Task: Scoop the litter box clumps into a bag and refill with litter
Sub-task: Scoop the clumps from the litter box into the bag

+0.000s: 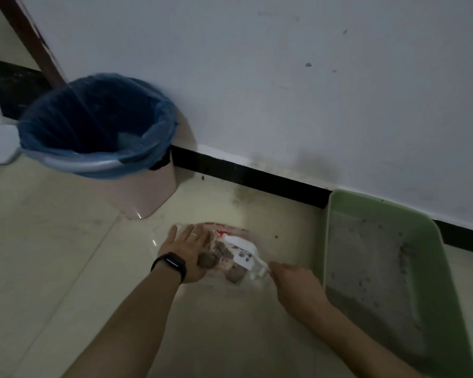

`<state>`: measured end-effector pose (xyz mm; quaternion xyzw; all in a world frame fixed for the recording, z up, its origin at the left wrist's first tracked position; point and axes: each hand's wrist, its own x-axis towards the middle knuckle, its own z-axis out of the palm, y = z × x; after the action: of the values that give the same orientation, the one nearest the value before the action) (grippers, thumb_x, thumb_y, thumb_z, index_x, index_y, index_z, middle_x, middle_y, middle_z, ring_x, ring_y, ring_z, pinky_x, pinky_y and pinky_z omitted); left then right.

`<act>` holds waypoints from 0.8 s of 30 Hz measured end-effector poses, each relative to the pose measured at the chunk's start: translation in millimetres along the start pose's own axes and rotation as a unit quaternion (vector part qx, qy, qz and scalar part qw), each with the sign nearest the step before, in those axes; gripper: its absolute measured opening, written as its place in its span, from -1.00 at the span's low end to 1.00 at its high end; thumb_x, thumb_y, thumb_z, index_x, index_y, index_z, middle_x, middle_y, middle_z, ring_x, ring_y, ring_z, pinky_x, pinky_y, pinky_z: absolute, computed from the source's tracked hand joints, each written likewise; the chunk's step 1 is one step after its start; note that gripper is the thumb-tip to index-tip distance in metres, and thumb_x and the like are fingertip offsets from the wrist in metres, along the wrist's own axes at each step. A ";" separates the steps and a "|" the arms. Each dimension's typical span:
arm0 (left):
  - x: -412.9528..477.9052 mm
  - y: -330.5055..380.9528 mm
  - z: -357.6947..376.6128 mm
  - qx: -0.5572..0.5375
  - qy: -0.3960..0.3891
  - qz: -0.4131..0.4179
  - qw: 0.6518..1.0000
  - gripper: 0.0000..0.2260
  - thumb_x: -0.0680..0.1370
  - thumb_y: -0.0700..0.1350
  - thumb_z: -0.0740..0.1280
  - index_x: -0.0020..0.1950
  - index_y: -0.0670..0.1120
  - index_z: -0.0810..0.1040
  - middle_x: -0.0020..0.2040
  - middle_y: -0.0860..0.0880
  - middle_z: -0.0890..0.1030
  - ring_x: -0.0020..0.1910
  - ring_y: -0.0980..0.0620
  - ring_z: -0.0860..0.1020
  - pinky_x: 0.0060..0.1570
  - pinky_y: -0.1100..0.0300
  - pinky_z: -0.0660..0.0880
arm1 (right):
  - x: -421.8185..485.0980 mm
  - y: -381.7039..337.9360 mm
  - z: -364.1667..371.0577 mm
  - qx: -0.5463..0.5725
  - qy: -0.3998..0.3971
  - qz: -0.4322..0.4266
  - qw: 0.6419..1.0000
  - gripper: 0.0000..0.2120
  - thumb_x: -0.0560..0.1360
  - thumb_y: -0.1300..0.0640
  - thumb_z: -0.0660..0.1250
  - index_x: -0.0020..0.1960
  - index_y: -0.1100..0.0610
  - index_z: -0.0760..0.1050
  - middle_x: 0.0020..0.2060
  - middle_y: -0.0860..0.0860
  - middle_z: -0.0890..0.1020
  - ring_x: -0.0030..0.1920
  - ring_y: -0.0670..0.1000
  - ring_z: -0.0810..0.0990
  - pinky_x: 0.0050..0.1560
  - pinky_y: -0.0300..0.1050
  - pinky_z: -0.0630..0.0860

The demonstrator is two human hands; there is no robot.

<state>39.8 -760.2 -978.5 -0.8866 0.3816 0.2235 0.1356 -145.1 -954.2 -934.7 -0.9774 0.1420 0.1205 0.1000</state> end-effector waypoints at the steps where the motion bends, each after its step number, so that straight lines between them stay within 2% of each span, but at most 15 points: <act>1: 0.0 0.3 -0.4 -0.006 -0.012 -0.009 1.000 -0.15 0.51 0.27 0.18 0.59 -0.02 -0.23 0.61 -0.01 -0.16 0.57 -0.04 -0.15 0.50 -0.14 -0.21 | 3.1 -3.3 1.7 -0.038 -0.007 -0.005 0.999 -0.69 0.58 0.20 0.12 0.29 0.04 0.41 0.04 0.07 0.62 -0.02 0.16 0.61 -0.15 -0.07 0.47; 3: 0.6 -0.2 -2.6 -0.015 -0.028 -0.018 0.999 -0.12 0.51 0.26 0.22 0.59 -0.04 -0.24 0.60 -0.02 -0.17 0.57 -0.05 -0.16 0.50 -0.16 -0.19 | 7.5 -6.3 2.6 -0.090 -0.005 0.000 0.996 -0.62 0.55 0.24 0.13 0.36 0.08 0.35 0.11 0.09 0.61 0.01 0.20 0.59 -0.15 -0.02 0.49; 4: 0.6 -0.7 -3.4 -0.015 -0.033 -0.019 0.999 -0.10 0.50 0.26 0.24 0.59 -0.04 -0.25 0.60 -0.02 -0.18 0.57 -0.05 -0.16 0.49 -0.17 -0.18 | 8.4 -6.6 3.5 -0.099 0.022 -0.007 0.995 -0.60 0.51 0.25 0.20 0.33 0.10 0.38 0.07 0.10 0.63 -0.04 0.20 0.60 -0.19 -0.02 0.50; 7: -0.1 -1.7 -0.1 -0.007 -0.046 -0.019 0.999 -0.05 0.49 0.28 0.27 0.58 -0.07 -0.28 0.60 -0.04 -0.21 0.57 -0.07 -0.16 0.49 -0.21 -0.17 | 9.7 -7.0 3.5 -0.150 0.064 -0.028 0.986 -0.54 0.15 0.30 0.52 0.04 0.12 0.59 -0.28 0.07 0.68 -0.43 0.15 0.56 -0.53 -0.07 0.47; 9: 0.8 -2.8 1.9 -0.007 -0.049 -0.022 0.999 -0.03 0.48 0.29 0.29 0.58 -0.08 -0.28 0.60 -0.05 -0.21 0.57 -0.07 -0.16 0.49 -0.21 -0.17 | 9.1 -8.6 3.3 -0.166 0.073 -0.021 0.983 -0.52 0.03 0.28 0.57 -0.06 0.09 0.65 -0.38 0.02 0.65 -0.50 0.11 0.53 -0.61 -0.13 0.40; 10: 1.5 -3.8 1.7 -0.009 -0.051 -0.021 0.998 -0.01 0.47 0.29 0.30 0.58 -0.08 -0.28 0.60 -0.05 -0.21 0.57 -0.07 -0.16 0.49 -0.21 -0.17 | 9.4 -10.8 0.4 -0.160 0.068 -0.016 0.985 -0.54 0.06 0.27 0.56 -0.05 0.07 0.65 -0.37 0.00 0.66 -0.49 0.10 0.55 -0.59 -0.14 0.40; 12: 3.0 -4.6 1.0 -0.015 -0.049 -0.018 0.999 0.00 0.46 0.29 0.33 0.58 -0.08 -0.27 0.60 -0.05 -0.21 0.57 -0.07 -0.16 0.49 -0.21 -0.17 | 7.6 -12.6 -4.8 -0.133 0.054 -0.002 0.990 -0.68 0.30 0.20 0.45 0.03 0.00 0.60 -0.25 -0.03 0.67 -0.33 0.11 0.61 -0.45 -0.11 0.45; 14: 4.2 -6.7 -0.8 -0.024 -0.049 -0.021 0.998 0.01 0.45 0.30 0.33 0.58 -0.07 -0.26 0.60 -0.05 -0.19 0.57 -0.07 -0.14 0.49 -0.21 -0.16 | 9.2 -8.6 -7.5 -0.036 0.036 0.049 0.998 -0.82 0.54 0.08 0.23 0.10 -0.05 0.53 -0.11 -0.04 0.68 -0.14 0.10 0.64 -0.25 -0.08 0.47; 15: 4.8 -6.7 -2.4 -0.033 -0.050 -0.020 0.998 0.00 0.44 0.31 0.33 0.59 -0.07 -0.24 0.60 -0.05 -0.18 0.57 -0.07 -0.14 0.49 -0.21 -0.15 | 7.3 -6.3 -12.4 0.042 0.028 0.082 0.995 -0.82 0.58 0.03 0.19 0.09 -0.06 0.55 -0.11 -0.06 0.68 -0.13 0.07 0.64 -0.21 -0.09 0.47; 19: 8.4 -7.1 -7.1 -0.060 -0.024 -0.021 0.998 -0.08 0.47 0.30 0.28 0.60 -0.06 -0.18 0.61 -0.06 -0.07 0.57 -0.06 -0.10 0.50 -0.19 -0.15 | 1.3 13.6 -30.6 0.313 0.002 0.183 0.932 -0.83 0.57 0.03 0.30 -0.13 -0.09 0.65 -0.25 -0.22 0.70 -0.43 -0.14 0.58 -0.29 -0.22 0.52; 22: 11.3 1.0 -10.2 -0.061 -0.003 -0.017 0.998 -0.14 0.52 0.29 0.19 0.59 -0.06 -0.20 0.61 -0.05 -0.08 0.57 -0.05 -0.10 0.49 -0.19 -0.18 | -18.9 27.5 -39.9 0.404 0.014 0.194 0.894 -0.85 0.58 0.10 0.31 -0.06 0.02 0.67 -0.26 -0.19 0.71 -0.49 -0.12 0.50 -0.35 -0.23 0.49; 24: 14.6 13.4 -17.2 -0.047 0.010 -0.006 0.999 -0.18 0.53 0.25 0.15 0.59 -0.05 -0.22 0.61 -0.03 -0.14 0.57 -0.04 -0.13 0.49 -0.19 -0.21 | -34.8 37.7 -46.5 0.453 0.031 0.212 0.865 -0.83 0.58 0.13 0.30 -0.08 0.09 0.66 -0.34 -0.14 0.69 -0.48 -0.13 0.47 -0.40 -0.28 0.44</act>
<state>43.9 -785.2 -971.9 -0.8966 0.3666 0.2311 0.0911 -179.2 -991.5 -887.4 -0.7738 0.3880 0.0312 0.4997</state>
